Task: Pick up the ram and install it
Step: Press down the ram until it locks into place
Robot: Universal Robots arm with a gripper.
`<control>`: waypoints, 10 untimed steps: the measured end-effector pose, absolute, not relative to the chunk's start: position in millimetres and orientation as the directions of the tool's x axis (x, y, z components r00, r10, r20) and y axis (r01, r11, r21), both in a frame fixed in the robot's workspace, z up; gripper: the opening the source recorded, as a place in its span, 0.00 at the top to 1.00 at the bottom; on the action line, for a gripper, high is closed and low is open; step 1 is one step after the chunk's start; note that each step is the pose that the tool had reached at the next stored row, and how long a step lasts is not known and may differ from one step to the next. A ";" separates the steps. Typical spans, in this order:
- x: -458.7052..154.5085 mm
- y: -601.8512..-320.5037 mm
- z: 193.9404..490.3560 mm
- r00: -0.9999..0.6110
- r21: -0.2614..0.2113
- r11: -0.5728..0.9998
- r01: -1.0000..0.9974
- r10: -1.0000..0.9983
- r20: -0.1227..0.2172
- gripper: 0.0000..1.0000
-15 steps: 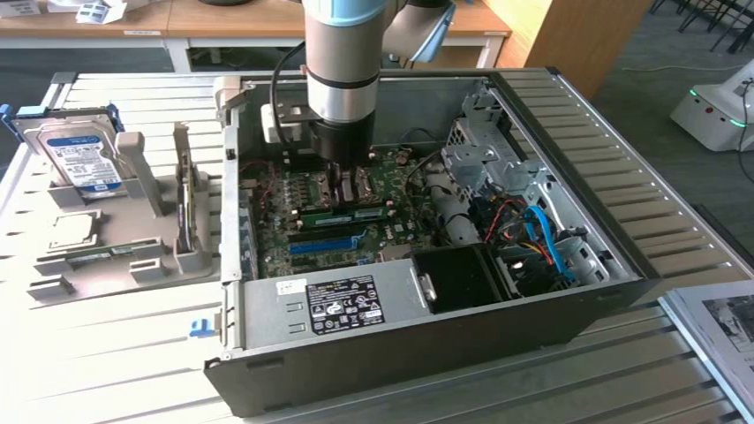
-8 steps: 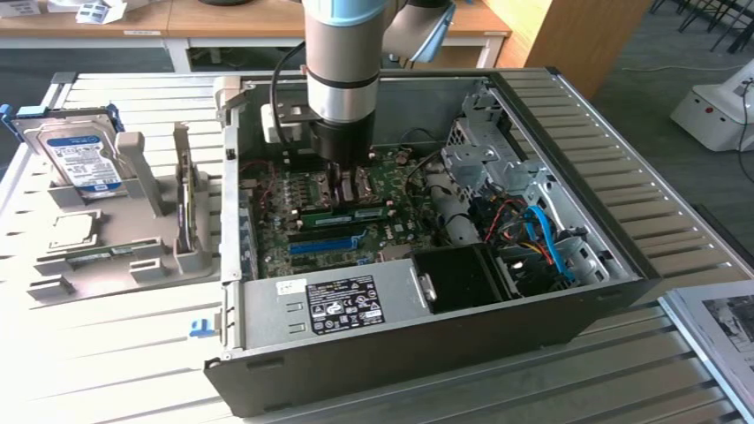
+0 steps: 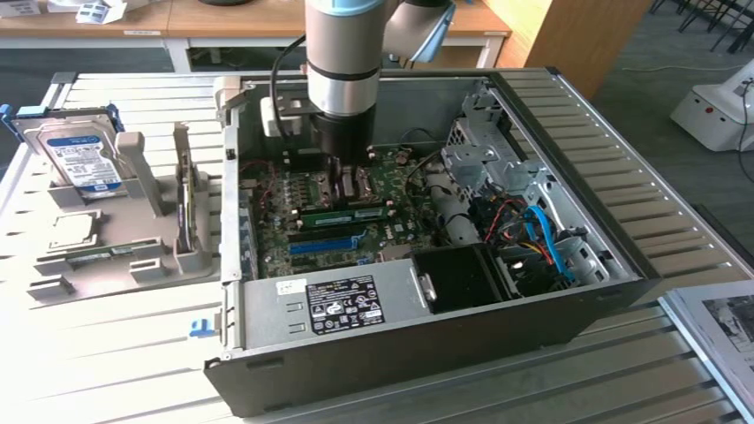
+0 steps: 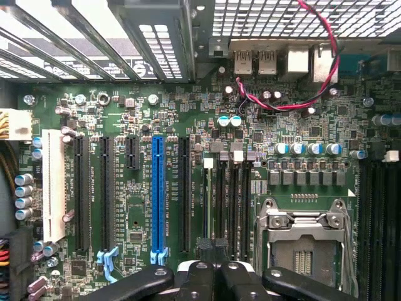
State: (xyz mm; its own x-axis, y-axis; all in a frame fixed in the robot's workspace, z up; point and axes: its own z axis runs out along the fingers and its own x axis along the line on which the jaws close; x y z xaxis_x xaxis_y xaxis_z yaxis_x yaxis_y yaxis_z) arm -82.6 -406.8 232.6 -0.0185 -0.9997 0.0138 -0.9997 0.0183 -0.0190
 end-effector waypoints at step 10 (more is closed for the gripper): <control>-82.6 -406.8 243.4 -0.019 -0.018 0.018 -1.000 -1.000 0.014 0.90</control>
State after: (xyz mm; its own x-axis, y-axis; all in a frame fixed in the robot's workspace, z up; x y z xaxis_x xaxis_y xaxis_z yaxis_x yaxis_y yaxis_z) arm -82.6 -406.8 243.4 -0.0185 -0.9997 0.0139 -0.9997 0.0183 -0.0179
